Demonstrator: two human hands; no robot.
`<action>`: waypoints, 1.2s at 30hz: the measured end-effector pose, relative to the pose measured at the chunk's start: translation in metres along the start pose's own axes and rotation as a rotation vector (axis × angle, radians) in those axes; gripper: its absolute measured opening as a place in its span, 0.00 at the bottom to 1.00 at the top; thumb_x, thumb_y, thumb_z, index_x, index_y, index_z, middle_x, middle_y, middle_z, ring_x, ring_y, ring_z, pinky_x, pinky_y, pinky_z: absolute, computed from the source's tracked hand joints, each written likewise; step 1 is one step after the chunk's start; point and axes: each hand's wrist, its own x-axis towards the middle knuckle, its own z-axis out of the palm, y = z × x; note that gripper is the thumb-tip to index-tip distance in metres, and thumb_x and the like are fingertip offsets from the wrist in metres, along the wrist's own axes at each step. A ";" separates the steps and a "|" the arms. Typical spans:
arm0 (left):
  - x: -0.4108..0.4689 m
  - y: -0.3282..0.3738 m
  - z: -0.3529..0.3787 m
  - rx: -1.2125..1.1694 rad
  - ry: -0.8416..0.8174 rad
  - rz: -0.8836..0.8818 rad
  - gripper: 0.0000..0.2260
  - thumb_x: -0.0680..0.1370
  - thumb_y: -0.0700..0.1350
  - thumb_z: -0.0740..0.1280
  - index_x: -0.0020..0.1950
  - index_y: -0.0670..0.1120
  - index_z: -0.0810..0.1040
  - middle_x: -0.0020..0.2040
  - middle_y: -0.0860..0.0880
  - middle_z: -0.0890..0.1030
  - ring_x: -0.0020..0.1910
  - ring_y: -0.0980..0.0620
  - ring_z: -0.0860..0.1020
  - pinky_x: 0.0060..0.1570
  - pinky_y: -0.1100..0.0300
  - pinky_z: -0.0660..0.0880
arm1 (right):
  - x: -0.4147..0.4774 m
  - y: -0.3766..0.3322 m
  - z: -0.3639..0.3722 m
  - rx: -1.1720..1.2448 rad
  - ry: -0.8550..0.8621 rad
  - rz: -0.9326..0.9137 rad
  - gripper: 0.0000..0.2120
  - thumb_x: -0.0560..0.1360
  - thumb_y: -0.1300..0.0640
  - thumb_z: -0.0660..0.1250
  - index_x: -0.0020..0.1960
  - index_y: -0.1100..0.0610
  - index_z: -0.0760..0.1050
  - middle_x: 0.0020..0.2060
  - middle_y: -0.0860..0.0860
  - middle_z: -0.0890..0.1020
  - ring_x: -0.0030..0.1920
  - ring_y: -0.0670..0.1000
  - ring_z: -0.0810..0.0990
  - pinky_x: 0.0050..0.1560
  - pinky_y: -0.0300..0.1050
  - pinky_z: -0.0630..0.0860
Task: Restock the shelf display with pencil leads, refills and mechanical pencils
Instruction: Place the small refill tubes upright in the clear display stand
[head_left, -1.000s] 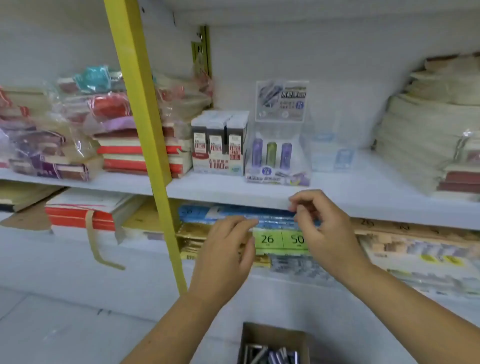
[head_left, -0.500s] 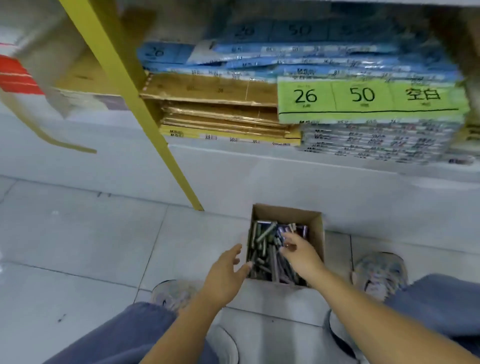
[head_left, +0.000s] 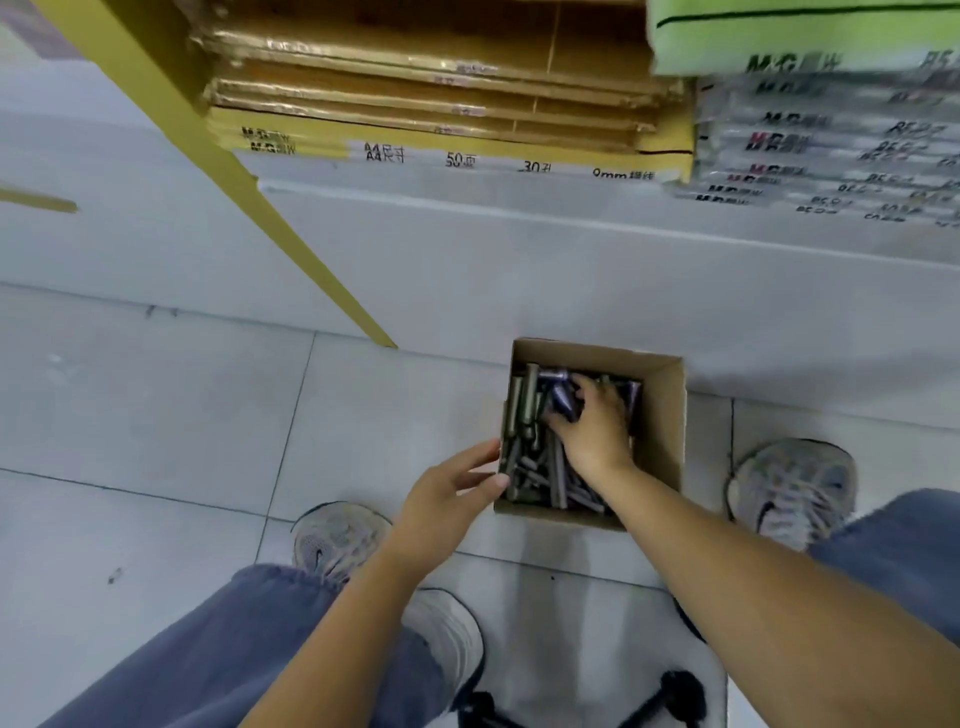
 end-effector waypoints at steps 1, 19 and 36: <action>0.000 -0.001 0.000 -0.008 -0.005 -0.004 0.19 0.81 0.45 0.67 0.72 0.54 0.74 0.66 0.57 0.80 0.61 0.55 0.79 0.64 0.54 0.74 | -0.002 0.002 0.000 0.038 0.024 0.014 0.26 0.73 0.56 0.73 0.68 0.57 0.71 0.64 0.56 0.73 0.64 0.56 0.71 0.67 0.49 0.67; -0.004 -0.004 0.003 -0.045 0.006 0.005 0.18 0.82 0.46 0.65 0.71 0.59 0.74 0.64 0.60 0.81 0.60 0.60 0.80 0.62 0.55 0.76 | 0.007 -0.012 0.018 0.102 -0.003 0.072 0.22 0.73 0.45 0.72 0.60 0.54 0.72 0.47 0.46 0.74 0.44 0.48 0.73 0.34 0.37 0.64; 0.000 -0.011 0.004 -0.035 0.024 0.003 0.18 0.82 0.47 0.66 0.67 0.66 0.75 0.61 0.61 0.82 0.60 0.60 0.80 0.65 0.50 0.75 | 0.002 0.000 0.019 0.332 -0.233 0.107 0.25 0.70 0.62 0.74 0.60 0.47 0.67 0.49 0.45 0.77 0.46 0.42 0.75 0.39 0.34 0.69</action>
